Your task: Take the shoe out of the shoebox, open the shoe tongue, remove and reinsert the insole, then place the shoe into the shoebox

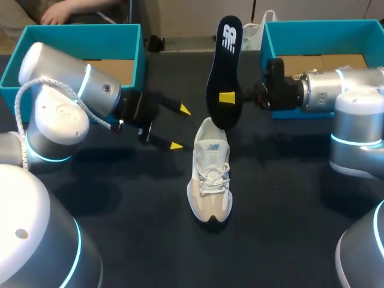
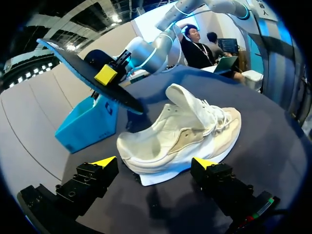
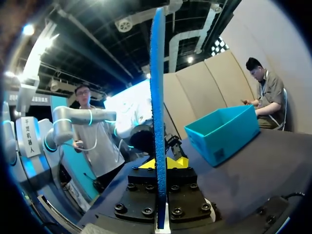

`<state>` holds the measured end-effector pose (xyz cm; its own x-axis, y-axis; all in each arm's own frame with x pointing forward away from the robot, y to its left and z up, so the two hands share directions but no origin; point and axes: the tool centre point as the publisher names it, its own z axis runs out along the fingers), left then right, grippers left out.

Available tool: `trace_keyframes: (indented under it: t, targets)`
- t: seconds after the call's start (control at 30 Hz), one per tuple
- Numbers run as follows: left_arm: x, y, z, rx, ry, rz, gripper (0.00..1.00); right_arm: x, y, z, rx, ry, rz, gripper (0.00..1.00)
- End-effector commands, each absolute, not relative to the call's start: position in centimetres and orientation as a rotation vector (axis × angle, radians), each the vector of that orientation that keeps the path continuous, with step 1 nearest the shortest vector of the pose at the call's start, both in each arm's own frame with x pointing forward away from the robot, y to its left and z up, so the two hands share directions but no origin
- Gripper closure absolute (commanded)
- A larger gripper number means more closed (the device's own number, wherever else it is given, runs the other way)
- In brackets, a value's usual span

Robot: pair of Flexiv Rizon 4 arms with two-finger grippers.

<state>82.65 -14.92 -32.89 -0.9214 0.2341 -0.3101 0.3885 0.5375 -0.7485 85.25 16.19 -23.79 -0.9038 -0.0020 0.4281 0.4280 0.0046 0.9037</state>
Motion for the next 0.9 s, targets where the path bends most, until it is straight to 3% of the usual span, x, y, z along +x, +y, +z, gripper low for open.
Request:
trace_keyframes:
  t: [0.03, 0.9]
  targets:
    - [82.8, -15.4, -33.4, 0.532, 2.633, -1.312, 0.0, 86.0, 17.4, -25.3, -0.424, -1.94, -1.983, 1.0]
    - [82.6, -16.2, -35.2, 0.559, 2.724, -1.325, 0.0, 84.6, 19.0, -27.8, -0.451, -1.803, -2.013, 1.0]
